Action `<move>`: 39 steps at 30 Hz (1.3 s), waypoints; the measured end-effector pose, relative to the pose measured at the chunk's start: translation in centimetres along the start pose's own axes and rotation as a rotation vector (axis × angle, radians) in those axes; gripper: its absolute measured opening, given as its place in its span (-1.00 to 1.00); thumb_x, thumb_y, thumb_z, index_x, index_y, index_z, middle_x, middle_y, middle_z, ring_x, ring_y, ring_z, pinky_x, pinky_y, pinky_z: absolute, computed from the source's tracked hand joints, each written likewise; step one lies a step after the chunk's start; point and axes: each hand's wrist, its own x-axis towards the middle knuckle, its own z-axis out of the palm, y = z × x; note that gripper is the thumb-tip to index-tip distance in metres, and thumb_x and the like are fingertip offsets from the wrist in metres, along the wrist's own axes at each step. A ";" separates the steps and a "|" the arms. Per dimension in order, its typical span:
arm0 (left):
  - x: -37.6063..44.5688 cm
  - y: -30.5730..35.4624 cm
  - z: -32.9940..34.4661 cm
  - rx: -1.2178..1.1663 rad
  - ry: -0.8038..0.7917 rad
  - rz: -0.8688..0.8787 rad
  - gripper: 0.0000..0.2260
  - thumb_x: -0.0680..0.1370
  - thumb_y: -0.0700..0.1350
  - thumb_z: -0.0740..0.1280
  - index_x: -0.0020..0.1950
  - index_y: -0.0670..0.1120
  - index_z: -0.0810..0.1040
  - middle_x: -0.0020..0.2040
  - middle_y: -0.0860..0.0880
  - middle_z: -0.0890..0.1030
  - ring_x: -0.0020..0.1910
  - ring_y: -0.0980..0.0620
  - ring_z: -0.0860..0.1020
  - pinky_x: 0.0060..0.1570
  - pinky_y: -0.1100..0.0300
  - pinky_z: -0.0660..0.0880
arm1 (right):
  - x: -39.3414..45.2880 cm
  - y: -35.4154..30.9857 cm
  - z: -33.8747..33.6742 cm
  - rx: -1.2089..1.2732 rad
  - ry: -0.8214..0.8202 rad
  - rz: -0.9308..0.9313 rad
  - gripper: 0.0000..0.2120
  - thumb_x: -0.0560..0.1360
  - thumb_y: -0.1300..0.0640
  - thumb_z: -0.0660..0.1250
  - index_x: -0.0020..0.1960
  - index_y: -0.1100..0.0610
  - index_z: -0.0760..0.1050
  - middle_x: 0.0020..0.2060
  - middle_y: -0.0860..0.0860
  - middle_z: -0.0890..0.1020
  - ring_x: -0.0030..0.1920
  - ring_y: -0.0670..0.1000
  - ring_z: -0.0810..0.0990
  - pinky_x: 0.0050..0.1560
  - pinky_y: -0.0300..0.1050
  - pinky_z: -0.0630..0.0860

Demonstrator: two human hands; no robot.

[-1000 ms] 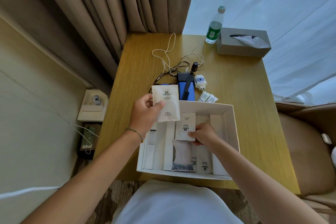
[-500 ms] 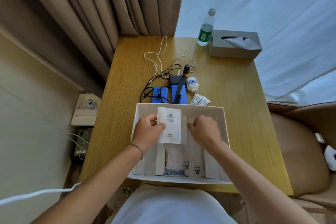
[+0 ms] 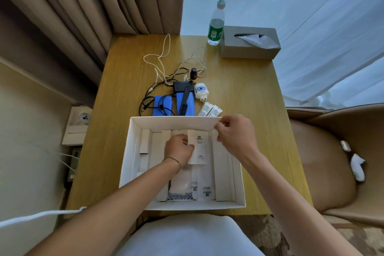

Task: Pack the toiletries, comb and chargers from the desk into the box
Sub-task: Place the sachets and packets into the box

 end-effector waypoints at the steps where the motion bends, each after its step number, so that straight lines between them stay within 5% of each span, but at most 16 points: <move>1: 0.2 0.2 0.4 0.013 0.007 -0.006 -0.90 0.46 -0.14 0.46 -0.04 -0.02 0.70 -0.18 0.04 0.67 -0.07 -0.02 0.65 -0.11 0.28 0.45 | 0.0 0.2 0.0 0.006 -0.006 0.004 -0.80 0.50 0.14 0.30 -0.19 0.17 0.66 -0.38 0.07 0.68 -0.31 0.13 0.67 -0.20 0.13 0.66; 16: -1.1 3.4 -1.9 0.405 0.135 0.304 -0.73 0.54 0.13 0.37 0.03 -0.05 0.66 -0.19 0.03 0.68 -0.17 0.02 0.63 -0.12 0.14 0.58 | 4.2 0.1 -3.9 0.035 0.054 -0.062 -0.80 0.54 0.12 0.30 -0.10 0.10 0.70 -0.38 -0.02 0.67 -0.35 0.04 0.65 -0.28 0.02 0.63; 23: -3.2 6.8 -6.2 0.230 0.197 0.420 -0.91 0.55 -0.06 0.35 -0.07 0.10 0.64 -0.33 0.20 0.60 -0.28 0.26 0.58 -0.30 0.36 0.54 | 10.2 1.6 -2.5 -0.056 -0.181 -0.194 -0.83 0.55 0.17 0.29 -0.03 0.06 0.68 -0.45 -0.08 0.64 -0.44 -0.04 0.61 -0.34 -0.08 0.59; 30: -1.8 9.3 -7.0 0.149 0.210 0.399 -0.87 0.56 -0.19 0.34 0.00 -0.02 0.67 -0.26 0.14 0.63 -0.16 0.28 0.57 -0.24 0.46 0.48 | 14.7 3.4 2.5 -0.427 -0.472 -0.339 -0.65 0.44 0.23 0.35 0.13 -0.11 0.62 -0.09 -0.03 0.73 -0.18 0.03 0.62 -0.29 -0.16 0.48; 35: -0.4 10.2 -7.0 0.193 0.216 0.351 -0.85 0.57 -0.18 0.31 0.01 -0.02 0.66 -0.26 0.10 0.64 -0.24 0.18 0.59 -0.20 0.28 0.56 | 16.2 4.8 3.7 -0.613 -0.492 -0.476 -0.66 0.37 0.10 0.38 0.12 -0.14 0.60 -0.20 -0.08 0.66 -0.27 0.03 0.51 -0.42 -0.20 0.31; 39: 1.0 10.8 -6.8 0.245 0.208 0.302 -0.86 0.58 -0.15 0.30 0.01 0.02 0.64 -0.24 0.13 0.63 -0.25 0.19 0.59 -0.25 0.36 0.52 | 17.0 6.0 3.6 -0.770 -0.463 -0.636 -0.73 0.46 0.01 0.36 0.16 -0.10 0.54 -0.33 -0.10 0.49 -0.34 0.03 0.53 -0.45 -0.19 0.32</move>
